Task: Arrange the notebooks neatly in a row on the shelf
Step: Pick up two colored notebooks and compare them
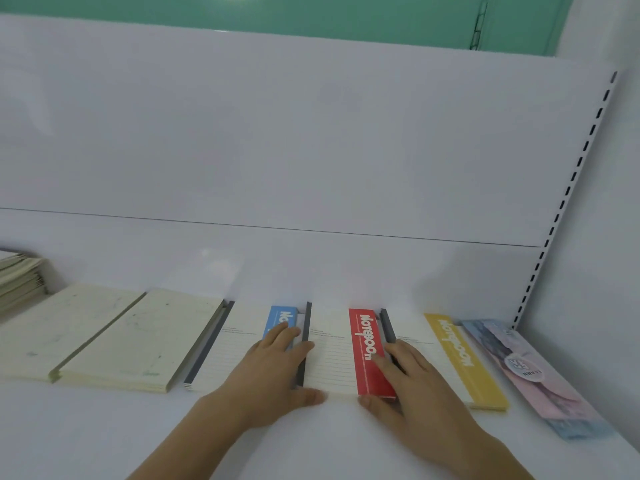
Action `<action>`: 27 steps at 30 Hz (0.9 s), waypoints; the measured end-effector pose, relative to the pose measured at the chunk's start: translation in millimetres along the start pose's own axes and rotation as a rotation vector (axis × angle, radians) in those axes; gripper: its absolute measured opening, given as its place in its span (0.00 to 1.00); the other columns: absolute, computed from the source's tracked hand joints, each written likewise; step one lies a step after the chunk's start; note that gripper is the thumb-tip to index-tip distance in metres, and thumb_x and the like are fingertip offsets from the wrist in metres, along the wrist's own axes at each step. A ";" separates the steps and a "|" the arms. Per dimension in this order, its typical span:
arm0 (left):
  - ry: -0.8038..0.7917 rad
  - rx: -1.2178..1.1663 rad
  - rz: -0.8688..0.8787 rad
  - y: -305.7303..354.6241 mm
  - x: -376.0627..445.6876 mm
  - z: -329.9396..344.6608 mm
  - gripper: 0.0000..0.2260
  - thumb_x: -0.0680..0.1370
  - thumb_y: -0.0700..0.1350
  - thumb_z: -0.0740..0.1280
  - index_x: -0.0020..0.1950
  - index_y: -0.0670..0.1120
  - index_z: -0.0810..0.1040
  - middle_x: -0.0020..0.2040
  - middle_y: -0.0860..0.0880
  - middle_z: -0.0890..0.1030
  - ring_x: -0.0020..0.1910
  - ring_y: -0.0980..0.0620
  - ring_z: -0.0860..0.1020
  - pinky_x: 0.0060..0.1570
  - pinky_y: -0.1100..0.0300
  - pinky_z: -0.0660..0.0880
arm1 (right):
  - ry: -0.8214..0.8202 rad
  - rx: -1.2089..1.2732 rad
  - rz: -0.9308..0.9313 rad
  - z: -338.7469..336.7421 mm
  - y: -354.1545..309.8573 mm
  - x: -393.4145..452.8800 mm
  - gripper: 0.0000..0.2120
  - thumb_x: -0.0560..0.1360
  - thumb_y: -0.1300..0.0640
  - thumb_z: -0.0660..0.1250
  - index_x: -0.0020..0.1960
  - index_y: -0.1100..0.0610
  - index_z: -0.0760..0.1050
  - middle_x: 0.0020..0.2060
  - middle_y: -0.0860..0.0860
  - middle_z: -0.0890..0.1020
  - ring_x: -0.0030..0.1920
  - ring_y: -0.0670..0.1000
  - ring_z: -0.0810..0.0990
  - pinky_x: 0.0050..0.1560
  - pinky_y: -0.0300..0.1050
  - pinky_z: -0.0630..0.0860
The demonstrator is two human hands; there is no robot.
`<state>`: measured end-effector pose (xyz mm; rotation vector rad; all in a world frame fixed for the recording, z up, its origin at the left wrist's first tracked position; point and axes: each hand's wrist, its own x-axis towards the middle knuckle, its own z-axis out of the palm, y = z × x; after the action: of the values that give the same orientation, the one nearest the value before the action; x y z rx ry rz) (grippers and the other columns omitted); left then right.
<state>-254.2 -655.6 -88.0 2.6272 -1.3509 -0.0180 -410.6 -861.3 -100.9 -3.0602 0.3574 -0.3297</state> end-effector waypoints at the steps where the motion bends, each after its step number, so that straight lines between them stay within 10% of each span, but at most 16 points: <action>1: 0.021 -0.019 -0.013 1.8 -3.4 -0.5 0.42 0.71 0.75 0.57 0.80 0.56 0.55 0.81 0.54 0.51 0.80 0.52 0.43 0.78 0.50 0.52 | 0.017 0.006 -0.004 -3.4 -2.8 -0.1 0.42 0.72 0.24 0.41 0.77 0.47 0.56 0.76 0.44 0.56 0.77 0.47 0.49 0.76 0.46 0.55; 15: 0.442 0.026 -0.275 -71.3 -139.7 -27.9 0.28 0.78 0.65 0.53 0.68 0.50 0.76 0.68 0.51 0.77 0.71 0.48 0.71 0.69 0.51 0.69 | 0.027 0.151 -0.152 -12.5 -171.2 5.3 0.41 0.70 0.27 0.36 0.78 0.45 0.43 0.78 0.44 0.41 0.76 0.45 0.36 0.72 0.42 0.38; 27: 0.464 0.003 -0.506 -230.9 -346.0 -81.1 0.26 0.81 0.64 0.54 0.77 0.55 0.64 0.76 0.57 0.64 0.77 0.55 0.58 0.76 0.57 0.56 | -0.003 0.233 -0.278 -8.9 -429.9 0.5 0.40 0.72 0.28 0.38 0.79 0.47 0.45 0.78 0.45 0.44 0.77 0.47 0.39 0.76 0.45 0.43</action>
<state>-263.1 -232.1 -73.7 2.6672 -0.5277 0.4868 -316.1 -443.5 -63.2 -2.8756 -0.1033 -0.3491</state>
